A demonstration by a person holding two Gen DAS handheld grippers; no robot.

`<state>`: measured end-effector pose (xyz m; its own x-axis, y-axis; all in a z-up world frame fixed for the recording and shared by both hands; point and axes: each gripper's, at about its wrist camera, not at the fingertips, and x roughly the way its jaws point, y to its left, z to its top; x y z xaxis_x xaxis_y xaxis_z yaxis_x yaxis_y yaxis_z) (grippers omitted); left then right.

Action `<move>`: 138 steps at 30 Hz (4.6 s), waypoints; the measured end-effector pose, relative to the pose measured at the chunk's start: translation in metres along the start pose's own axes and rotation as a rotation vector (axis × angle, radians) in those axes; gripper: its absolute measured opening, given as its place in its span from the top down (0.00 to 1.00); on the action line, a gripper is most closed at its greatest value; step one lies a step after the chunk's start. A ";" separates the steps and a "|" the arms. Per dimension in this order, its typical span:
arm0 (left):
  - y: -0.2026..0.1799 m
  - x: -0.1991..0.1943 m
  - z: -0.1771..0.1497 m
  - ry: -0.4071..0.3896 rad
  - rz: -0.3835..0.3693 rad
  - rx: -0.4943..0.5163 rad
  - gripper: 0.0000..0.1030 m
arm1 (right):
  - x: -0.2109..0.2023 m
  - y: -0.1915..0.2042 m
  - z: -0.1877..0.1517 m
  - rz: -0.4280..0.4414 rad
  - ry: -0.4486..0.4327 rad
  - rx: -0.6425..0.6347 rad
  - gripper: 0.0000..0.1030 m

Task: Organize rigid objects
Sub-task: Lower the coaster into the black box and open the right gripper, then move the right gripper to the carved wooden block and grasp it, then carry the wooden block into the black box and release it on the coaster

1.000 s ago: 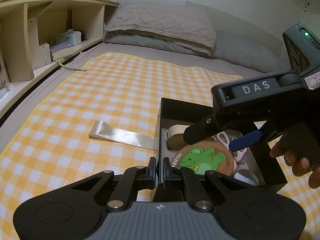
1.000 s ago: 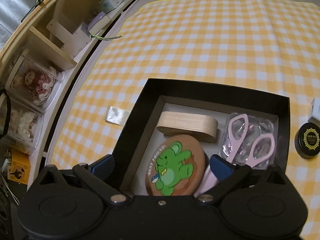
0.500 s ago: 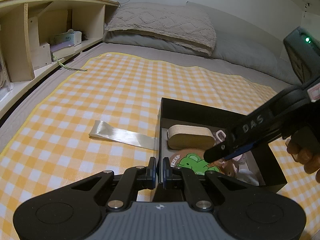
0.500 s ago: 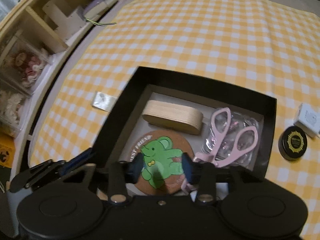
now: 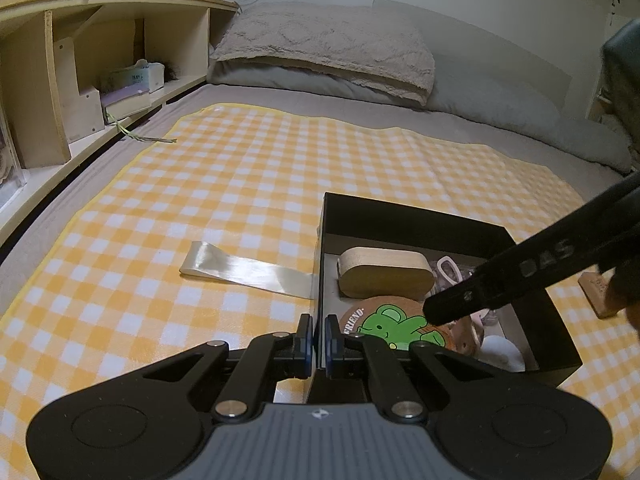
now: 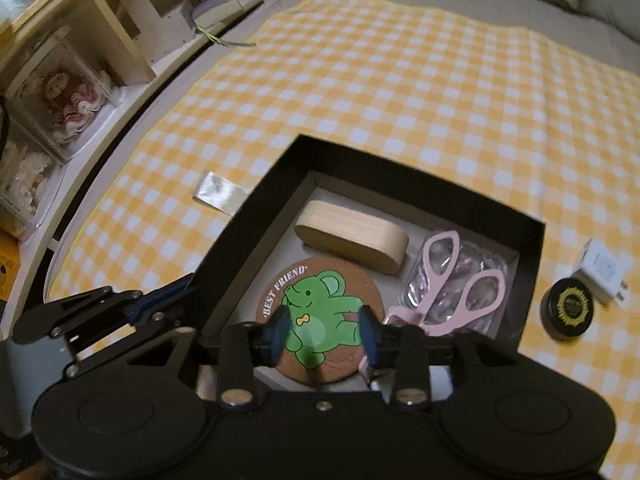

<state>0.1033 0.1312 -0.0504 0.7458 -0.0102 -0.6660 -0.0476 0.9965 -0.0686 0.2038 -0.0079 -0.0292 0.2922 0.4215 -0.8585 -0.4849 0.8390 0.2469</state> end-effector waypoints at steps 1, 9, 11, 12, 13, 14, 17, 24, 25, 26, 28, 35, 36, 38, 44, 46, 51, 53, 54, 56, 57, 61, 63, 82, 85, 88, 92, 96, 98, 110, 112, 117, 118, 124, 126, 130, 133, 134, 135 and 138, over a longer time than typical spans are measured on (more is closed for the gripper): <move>-0.001 0.000 0.000 0.002 0.005 0.003 0.95 | -0.004 0.001 -0.001 -0.005 -0.016 -0.011 0.44; -0.007 0.001 0.002 0.016 0.047 0.032 0.97 | -0.045 0.000 -0.007 -0.046 -0.180 -0.089 0.02; -0.009 0.001 0.002 0.015 0.055 0.041 0.97 | -0.054 -0.004 -0.008 -0.048 -0.217 -0.080 0.00; -0.009 0.001 0.002 0.015 0.059 0.045 0.97 | -0.059 -0.006 -0.008 -0.055 -0.233 -0.081 0.00; -0.010 0.001 0.002 0.014 0.061 0.047 0.97 | -0.063 -0.008 -0.009 -0.063 -0.252 -0.080 0.00; -0.010 0.001 0.002 0.014 0.062 0.046 0.97 | -0.067 -0.011 -0.010 -0.074 -0.274 -0.080 0.00; -0.010 0.001 0.002 0.012 0.063 0.042 0.97 | -0.080 -0.021 -0.013 -0.119 -0.330 -0.070 0.00; -0.012 0.000 0.002 0.011 0.072 0.048 0.97 | -0.105 -0.063 -0.024 -0.227 -0.443 -0.007 0.00; -0.012 0.000 0.002 0.011 0.074 0.049 0.97 | -0.108 -0.072 -0.025 -0.242 -0.450 0.006 0.00; -0.012 0.000 0.002 0.011 0.075 0.049 0.97 | -0.110 -0.081 -0.027 -0.259 -0.454 0.022 0.00; -0.012 0.000 0.002 0.010 0.076 0.050 0.97 | -0.113 -0.100 -0.030 -0.290 -0.446 0.051 0.00; -0.013 0.000 0.002 0.010 0.076 0.050 0.97 | -0.115 -0.170 -0.054 -0.380 -0.418 0.149 0.00; -0.013 0.000 0.002 0.010 0.076 0.050 0.97 | -0.115 -0.179 -0.059 -0.393 -0.407 0.161 0.00; -0.013 0.000 0.002 0.010 0.076 0.050 0.97 | -0.112 -0.197 -0.065 -0.418 -0.377 0.183 0.00; -0.013 0.000 0.002 0.010 0.077 0.049 0.97 | -0.097 -0.236 -0.079 -0.453 -0.257 0.257 0.09; -0.013 0.000 0.002 0.010 0.077 0.049 0.97 | -0.090 -0.247 -0.083 -0.455 -0.220 0.282 0.12; -0.013 -0.001 0.002 0.009 0.077 0.051 0.97 | -0.076 -0.261 -0.089 -0.466 -0.160 0.300 0.15; -0.013 -0.001 0.002 0.009 0.077 0.051 0.97 | -0.069 -0.266 -0.090 -0.475 -0.134 0.297 0.15; -0.013 -0.001 0.002 0.009 0.076 0.051 0.97 | -0.066 -0.268 -0.091 -0.480 -0.122 0.299 0.15; -0.013 -0.001 0.002 0.008 0.076 0.052 0.97 | -0.059 -0.272 -0.093 -0.484 -0.099 0.304 0.17; -0.013 0.000 0.002 0.009 0.077 0.051 0.97 | -0.056 -0.274 -0.095 -0.483 -0.090 0.305 0.17; -0.013 0.000 0.002 0.009 0.077 0.051 0.97 | -0.049 -0.280 -0.094 -0.464 -0.063 0.323 0.21; -0.013 0.000 0.002 0.009 0.076 0.051 0.97 | -0.047 -0.284 -0.092 -0.444 -0.056 0.330 0.24; -0.007 0.007 0.006 0.024 0.054 0.021 0.97 | -0.073 -0.221 -0.044 -0.303 -0.228 0.321 0.37; -0.007 0.007 0.006 0.022 0.050 0.020 0.97 | -0.082 -0.196 -0.032 -0.223 -0.256 0.301 0.37; -0.005 0.007 0.005 0.018 0.039 0.007 0.96 | -0.077 -0.165 -0.022 -0.117 -0.242 0.294 0.37; -0.007 0.007 0.003 0.013 0.042 0.018 0.97 | -0.061 -0.117 -0.012 -0.013 -0.173 0.253 0.37; -0.006 0.006 0.002 0.010 0.039 0.022 0.97 | -0.041 -0.075 -0.009 0.050 -0.106 0.220 0.37; -0.006 0.006 0.002 0.010 0.038 0.022 0.97 | -0.030 -0.057 -0.010 0.064 -0.079 0.211 0.37; -0.005 0.006 0.002 0.013 0.029 0.024 0.96 | 0.017 -0.009 -0.003 0.111 0.014 0.271 0.37; -0.004 0.006 0.002 0.013 0.024 0.021 0.96 | 0.023 -0.007 -0.003 0.119 0.024 0.307 0.29; -0.003 0.007 0.003 0.014 0.015 0.016 0.96 | 0.023 -0.005 -0.001 0.118 0.027 0.324 0.22; -0.003 0.007 0.002 0.013 0.015 0.017 0.96 | 0.022 -0.007 -0.001 0.119 0.026 0.329 0.22; -0.003 0.008 0.002 0.014 0.014 0.017 0.96 | 0.022 -0.013 -0.002 0.118 0.044 0.349 0.29; -0.003 0.008 0.002 0.015 0.015 0.018 0.96 | 0.025 -0.012 -0.003 0.108 0.061 0.349 0.32; -0.003 0.008 0.002 0.014 0.015 0.018 0.96 | 0.031 -0.012 -0.005 0.067 0.091 0.355 0.36; -0.003 0.007 0.002 0.013 0.016 0.019 0.96 | 0.030 -0.012 -0.005 0.037 0.107 0.366 0.38; -0.003 0.007 0.002 0.014 0.016 0.018 0.96 | 0.029 -0.012 -0.005 0.035 0.115 0.368 0.39; -0.003 0.007 0.002 0.014 0.016 0.018 0.96 | 0.030 -0.012 -0.006 0.034 0.124 0.365 0.39; -0.003 0.007 0.002 0.014 0.017 0.019 0.96 | 0.032 -0.014 -0.009 0.054 0.131 0.373 0.41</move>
<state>0.1096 0.1285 -0.0536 0.7357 0.0062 -0.6773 -0.0480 0.9979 -0.0430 0.2128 -0.0089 -0.0643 0.1551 0.4413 -0.8839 -0.1567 0.8943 0.4190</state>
